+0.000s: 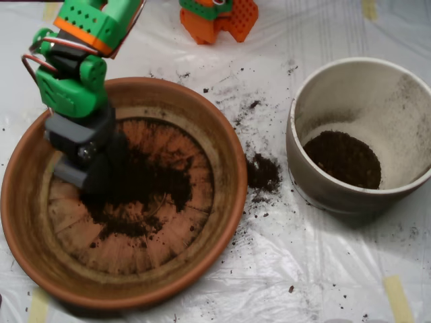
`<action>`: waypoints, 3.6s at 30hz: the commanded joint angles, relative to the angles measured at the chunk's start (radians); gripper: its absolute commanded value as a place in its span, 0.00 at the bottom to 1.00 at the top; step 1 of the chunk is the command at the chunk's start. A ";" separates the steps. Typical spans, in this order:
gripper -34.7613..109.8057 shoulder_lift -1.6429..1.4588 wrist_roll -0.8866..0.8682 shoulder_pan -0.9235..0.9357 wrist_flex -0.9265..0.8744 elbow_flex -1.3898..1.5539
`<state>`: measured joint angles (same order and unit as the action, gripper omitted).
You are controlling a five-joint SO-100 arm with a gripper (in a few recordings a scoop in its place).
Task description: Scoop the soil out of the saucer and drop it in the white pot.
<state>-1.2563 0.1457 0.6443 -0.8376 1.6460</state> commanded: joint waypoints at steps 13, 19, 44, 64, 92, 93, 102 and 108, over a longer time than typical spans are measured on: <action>0.24 -0.462 0.075 -0.107 0.353 0.337; 0.24 -0.615 0.066 -0.179 0.287 0.382; 0.24 -1.060 0.020 -0.647 -0.015 0.327; 0.24 -0.723 0.026 -1.017 -0.388 -0.256; 0.51 -0.474 0.055 -1.112 -0.623 -0.545; 0.52 -0.474 0.052 -1.111 -0.623 -0.541; 0.52 -0.508 0.044 -1.100 -0.597 -0.471; 0.52 -0.598 -0.031 -1.012 -0.546 -0.407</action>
<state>-1.7181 0.1396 -0.4096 -1.4097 1.2379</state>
